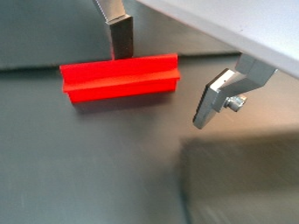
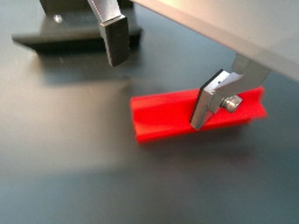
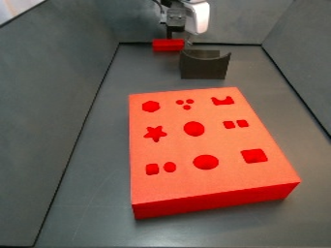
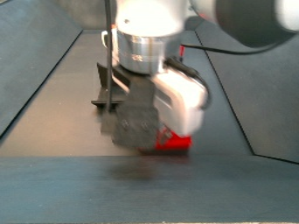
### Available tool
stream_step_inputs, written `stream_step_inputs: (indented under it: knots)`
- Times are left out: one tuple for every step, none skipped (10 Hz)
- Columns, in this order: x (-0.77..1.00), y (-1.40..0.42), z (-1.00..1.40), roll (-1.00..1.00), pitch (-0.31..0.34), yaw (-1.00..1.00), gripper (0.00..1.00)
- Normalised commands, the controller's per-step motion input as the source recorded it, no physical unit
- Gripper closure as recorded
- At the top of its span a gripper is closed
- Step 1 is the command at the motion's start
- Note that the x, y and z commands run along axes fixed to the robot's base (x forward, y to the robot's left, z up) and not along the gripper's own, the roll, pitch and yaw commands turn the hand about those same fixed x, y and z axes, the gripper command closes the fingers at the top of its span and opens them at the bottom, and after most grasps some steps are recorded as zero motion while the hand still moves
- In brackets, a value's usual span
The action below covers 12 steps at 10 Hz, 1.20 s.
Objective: Pick up the star object. Move up. Place the star object on the fixture. Regrasp the star object. Move to above the board. Insert the star object.
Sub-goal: Pick up the star object.
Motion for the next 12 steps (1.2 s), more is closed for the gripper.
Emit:
stream_step_inputs:
  knots:
    - [0.16, -0.23, -0.16, -0.03, -0.026, 0.00, 0.00]
    - [-0.15, 0.18, -0.07, 0.00, 0.000, 0.00, 0.00]
    - [-0.39, 0.53, -0.29, -0.02, -0.010, -0.06, 0.00]
    - [-0.26, 0.55, -0.42, -0.07, 0.000, -0.30, 0.00]
    - [-0.08, 0.39, -0.29, -0.08, 0.000, -0.46, 0.00]
    - [0.01, 0.09, -0.33, -0.09, 0.000, -0.60, 0.00]
    - [0.17, -0.01, -0.52, -0.10, -0.041, -0.59, 0.00]
    - [0.35, -0.09, -0.53, -0.12, -0.036, -0.48, 0.00]
    - [0.20, -0.07, -0.45, -0.11, -0.059, -0.50, 0.00]
    - [0.00, 0.00, -0.24, -0.10, -0.054, -0.49, 0.00]
    - [0.00, 0.00, 0.00, 0.00, 0.000, -0.26, 0.00]
    - [-0.03, 0.00, 0.00, 0.00, 0.000, -0.04, 0.00]
